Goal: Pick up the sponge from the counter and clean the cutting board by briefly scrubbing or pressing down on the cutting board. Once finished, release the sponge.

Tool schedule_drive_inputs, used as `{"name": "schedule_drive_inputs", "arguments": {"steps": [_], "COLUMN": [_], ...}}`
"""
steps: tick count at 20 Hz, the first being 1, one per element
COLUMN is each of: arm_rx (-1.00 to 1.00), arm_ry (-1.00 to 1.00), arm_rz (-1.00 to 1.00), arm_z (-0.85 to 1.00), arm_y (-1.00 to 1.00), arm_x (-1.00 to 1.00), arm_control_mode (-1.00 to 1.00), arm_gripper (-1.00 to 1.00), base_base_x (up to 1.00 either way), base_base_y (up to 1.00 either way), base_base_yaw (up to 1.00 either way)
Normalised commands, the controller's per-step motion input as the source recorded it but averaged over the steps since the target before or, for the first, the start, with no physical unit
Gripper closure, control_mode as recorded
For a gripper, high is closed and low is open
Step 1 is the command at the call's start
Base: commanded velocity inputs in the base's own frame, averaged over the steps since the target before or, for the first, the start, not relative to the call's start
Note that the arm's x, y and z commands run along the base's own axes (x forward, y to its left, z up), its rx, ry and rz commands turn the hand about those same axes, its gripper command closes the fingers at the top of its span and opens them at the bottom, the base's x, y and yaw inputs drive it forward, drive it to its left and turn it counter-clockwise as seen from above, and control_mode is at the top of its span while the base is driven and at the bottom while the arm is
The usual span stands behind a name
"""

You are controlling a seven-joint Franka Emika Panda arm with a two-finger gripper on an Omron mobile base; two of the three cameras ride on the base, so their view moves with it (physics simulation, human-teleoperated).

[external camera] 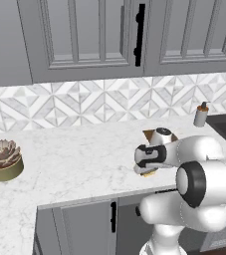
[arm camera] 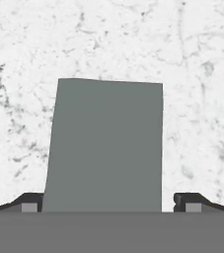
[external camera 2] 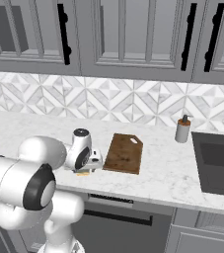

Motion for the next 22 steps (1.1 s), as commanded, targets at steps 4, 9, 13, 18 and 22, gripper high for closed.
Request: {"name": "schedule_drive_inputs", "arguments": {"steps": [4,9,13,18,22], "arm_rx": [0.00,0.00,0.00,0.00,0.00], "arm_ry": [0.00,0.03,0.00,-0.13,-0.14], "arm_rz": [0.00,0.00,0.00,0.00,-0.08], "arm_z": [-0.14,-0.23,-0.01,0.23,0.47], "arm_y": [0.10,0.11,0.01,-0.01,-0.23], "arm_x": [0.04,0.05,0.02,-0.29,-0.03], "arm_control_mode": [-1.00,-1.00,-1.00,-1.00,-1.00], "arm_gripper": [1.00,1.00,1.00,1.00,1.00], "base_base_x": [0.00,0.00,0.00,0.00,0.00], "base_base_y": [0.00,0.00,0.00,0.00,0.00], "base_base_yaw": [0.00,0.00,0.00,0.00,0.00]}}
